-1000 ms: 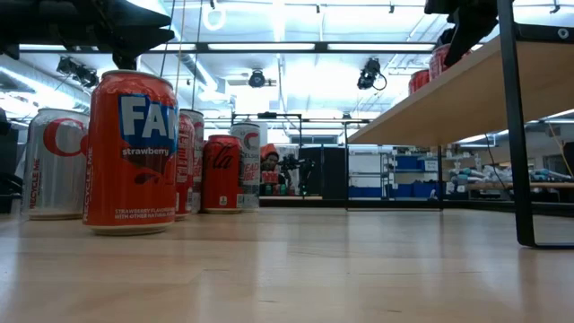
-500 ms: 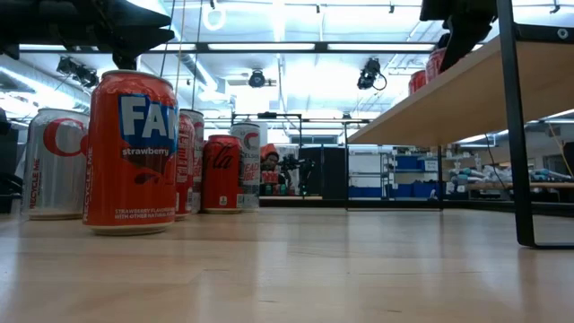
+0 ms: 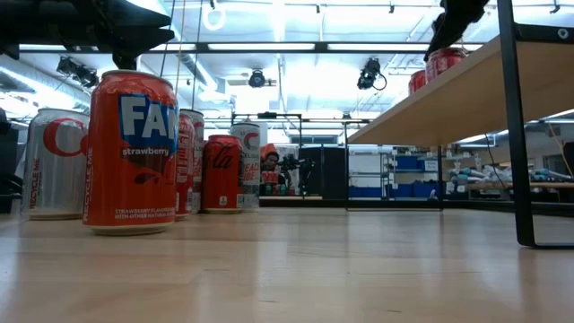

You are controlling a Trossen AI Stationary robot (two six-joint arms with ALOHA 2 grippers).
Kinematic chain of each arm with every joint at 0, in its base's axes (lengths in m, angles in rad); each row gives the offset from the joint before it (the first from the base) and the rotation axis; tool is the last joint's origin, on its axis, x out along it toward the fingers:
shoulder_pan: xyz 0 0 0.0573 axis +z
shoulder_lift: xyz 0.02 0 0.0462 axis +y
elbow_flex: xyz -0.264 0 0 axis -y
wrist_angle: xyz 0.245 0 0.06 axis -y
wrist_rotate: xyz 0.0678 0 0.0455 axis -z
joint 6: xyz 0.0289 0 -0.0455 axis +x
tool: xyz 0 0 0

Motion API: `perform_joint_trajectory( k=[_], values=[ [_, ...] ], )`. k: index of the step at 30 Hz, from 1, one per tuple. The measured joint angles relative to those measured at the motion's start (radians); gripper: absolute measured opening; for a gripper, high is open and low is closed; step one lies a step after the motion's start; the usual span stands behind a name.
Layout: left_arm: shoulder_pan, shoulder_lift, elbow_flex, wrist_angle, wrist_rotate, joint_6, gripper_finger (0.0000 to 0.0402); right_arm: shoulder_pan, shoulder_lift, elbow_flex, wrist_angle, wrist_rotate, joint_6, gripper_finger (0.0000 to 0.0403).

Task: Place canned beverage on shelf
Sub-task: Put the top red white soda can on the shelf

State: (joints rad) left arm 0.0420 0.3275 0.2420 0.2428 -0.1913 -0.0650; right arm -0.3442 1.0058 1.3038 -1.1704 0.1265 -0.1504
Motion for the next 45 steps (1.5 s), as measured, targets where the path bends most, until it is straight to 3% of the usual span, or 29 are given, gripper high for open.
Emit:
perform_joint_trajectory(
  k=[5, 17, 24, 45],
  values=[
    [0.000, 0.000, 0.000, 0.000, 0.000, 0.000, 0.0156, 0.038, 0.007, 0.006, 0.023, 0.002, 0.015, 0.0375],
    [0.000, 0.000, 0.000, 0.000, 0.000, 0.000, 0.0156, 0.224, 0.033, 0.005, -0.037, 0.175, 0.051, 0.0373],
    [0.000, 0.000, 0.000, 0.000, 0.000, 0.000, 0.0156, 0.272, 0.036, 0.000, -0.070, 0.241, 0.099, 0.0370],
    [0.000, 0.000, 0.000, 0.000, 0.000, 0.000, 0.0156, 0.325, 0.035, -0.041, -0.080, 0.382, 0.078, 0.0285]
  ],
)
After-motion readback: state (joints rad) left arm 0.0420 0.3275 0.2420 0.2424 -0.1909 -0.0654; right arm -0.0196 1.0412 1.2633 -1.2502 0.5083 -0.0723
